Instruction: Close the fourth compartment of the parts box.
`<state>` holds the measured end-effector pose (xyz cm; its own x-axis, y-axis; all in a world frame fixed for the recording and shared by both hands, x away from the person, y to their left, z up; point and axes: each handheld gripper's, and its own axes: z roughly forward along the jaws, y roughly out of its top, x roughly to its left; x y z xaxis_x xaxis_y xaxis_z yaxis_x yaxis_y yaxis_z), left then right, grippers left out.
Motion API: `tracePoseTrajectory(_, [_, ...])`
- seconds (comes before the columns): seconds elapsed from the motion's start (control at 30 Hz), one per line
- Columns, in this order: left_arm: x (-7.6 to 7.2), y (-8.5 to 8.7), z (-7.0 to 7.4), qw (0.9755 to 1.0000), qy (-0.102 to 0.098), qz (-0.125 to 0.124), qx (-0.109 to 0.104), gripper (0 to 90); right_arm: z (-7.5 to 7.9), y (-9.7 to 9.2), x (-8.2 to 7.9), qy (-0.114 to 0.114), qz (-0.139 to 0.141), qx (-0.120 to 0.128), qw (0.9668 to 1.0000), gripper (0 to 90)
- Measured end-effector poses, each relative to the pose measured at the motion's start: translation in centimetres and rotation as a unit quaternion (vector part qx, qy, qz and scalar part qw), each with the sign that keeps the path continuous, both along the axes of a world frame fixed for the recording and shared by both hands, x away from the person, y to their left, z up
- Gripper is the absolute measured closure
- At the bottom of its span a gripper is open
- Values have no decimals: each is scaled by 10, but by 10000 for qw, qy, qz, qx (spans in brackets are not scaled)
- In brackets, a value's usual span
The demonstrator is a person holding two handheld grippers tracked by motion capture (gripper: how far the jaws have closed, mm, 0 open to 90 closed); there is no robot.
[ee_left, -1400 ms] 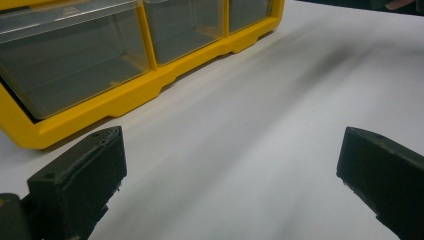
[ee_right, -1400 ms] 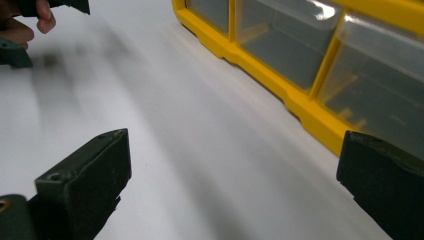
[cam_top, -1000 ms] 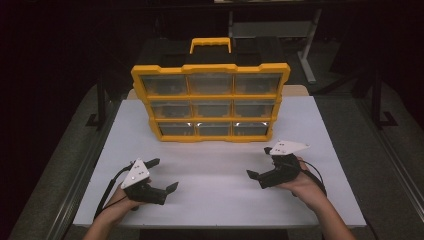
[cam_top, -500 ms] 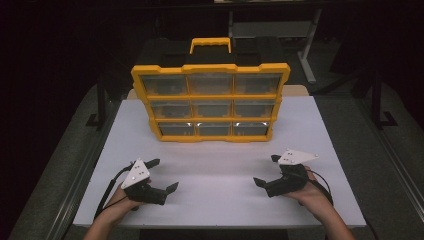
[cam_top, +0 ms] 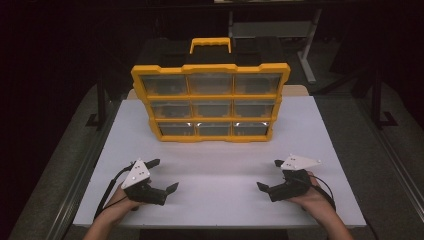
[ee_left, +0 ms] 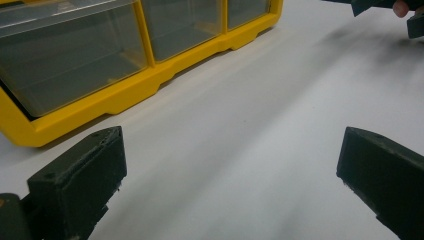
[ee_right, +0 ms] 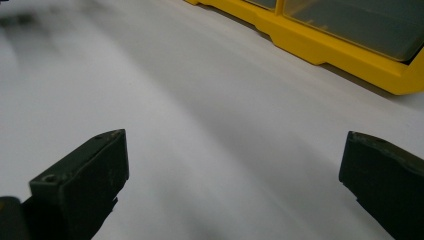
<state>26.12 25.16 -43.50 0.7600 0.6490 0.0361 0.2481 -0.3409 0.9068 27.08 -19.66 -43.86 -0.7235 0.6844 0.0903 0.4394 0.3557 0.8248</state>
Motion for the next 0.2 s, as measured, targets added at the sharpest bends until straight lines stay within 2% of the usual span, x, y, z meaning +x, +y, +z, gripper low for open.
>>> tracePoseTrajectory(0.2, [0,-1,-1,10000,14,-23,56,0,-1,-2,0,-14,10,-23,10000,0])
